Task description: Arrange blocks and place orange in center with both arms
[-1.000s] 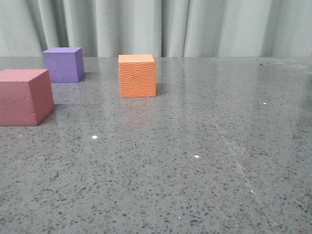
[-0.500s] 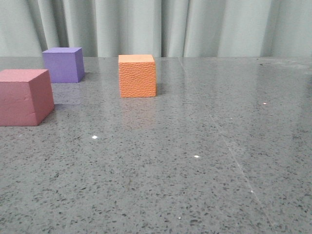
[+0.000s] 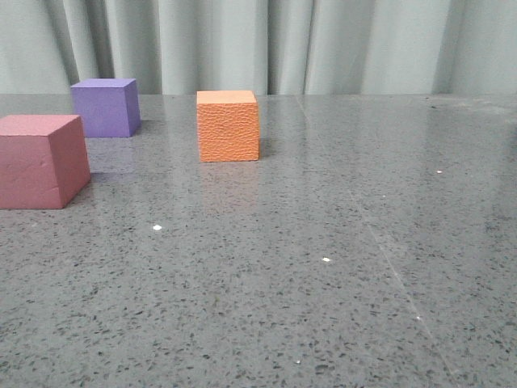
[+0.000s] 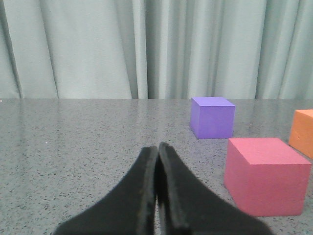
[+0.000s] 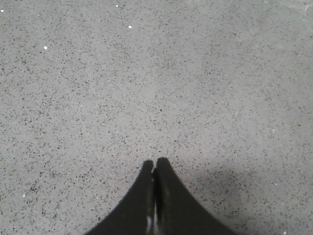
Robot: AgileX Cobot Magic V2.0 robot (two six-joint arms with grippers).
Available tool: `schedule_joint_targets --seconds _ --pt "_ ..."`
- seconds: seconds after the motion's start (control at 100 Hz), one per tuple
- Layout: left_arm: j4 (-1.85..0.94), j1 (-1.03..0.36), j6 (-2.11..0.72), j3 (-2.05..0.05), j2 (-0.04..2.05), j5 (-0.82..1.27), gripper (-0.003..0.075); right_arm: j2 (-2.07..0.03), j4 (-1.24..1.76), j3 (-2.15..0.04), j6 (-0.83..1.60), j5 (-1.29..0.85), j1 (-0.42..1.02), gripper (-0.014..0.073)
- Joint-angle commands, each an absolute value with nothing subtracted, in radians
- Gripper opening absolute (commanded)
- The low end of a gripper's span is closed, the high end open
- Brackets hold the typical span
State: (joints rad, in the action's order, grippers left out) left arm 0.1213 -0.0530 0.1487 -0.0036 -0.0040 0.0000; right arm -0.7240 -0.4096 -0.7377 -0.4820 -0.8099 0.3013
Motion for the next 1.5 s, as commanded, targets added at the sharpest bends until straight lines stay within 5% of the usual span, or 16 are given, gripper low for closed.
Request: schedule_joint_targets --seconds 0.0,0.21,0.62,0.9,1.49 --pt "0.114 -0.055 0.147 0.05 -0.037 -0.072 -0.0019 -0.719 -0.444 -0.762 -0.482 -0.759 0.295 -0.0064" --pt "0.114 -0.055 0.147 0.05 -0.037 -0.072 -0.0019 -0.667 -0.475 -0.721 -0.482 -0.704 0.295 -0.0064" --pt "0.114 -0.055 0.147 0.05 -0.037 -0.072 -0.0019 -0.28 -0.398 -0.32 -0.48 -0.377 0.289 -0.0064" --pt "0.114 -0.055 0.147 0.05 -0.037 -0.072 -0.0019 -0.066 -0.066 -0.174 -0.186 -0.294 0.135 -0.0064" --pt "0.114 -0.055 0.147 0.05 -0.037 -0.072 -0.0019 0.02 -0.049 0.014 -0.161 -0.036 0.075 -0.0064"
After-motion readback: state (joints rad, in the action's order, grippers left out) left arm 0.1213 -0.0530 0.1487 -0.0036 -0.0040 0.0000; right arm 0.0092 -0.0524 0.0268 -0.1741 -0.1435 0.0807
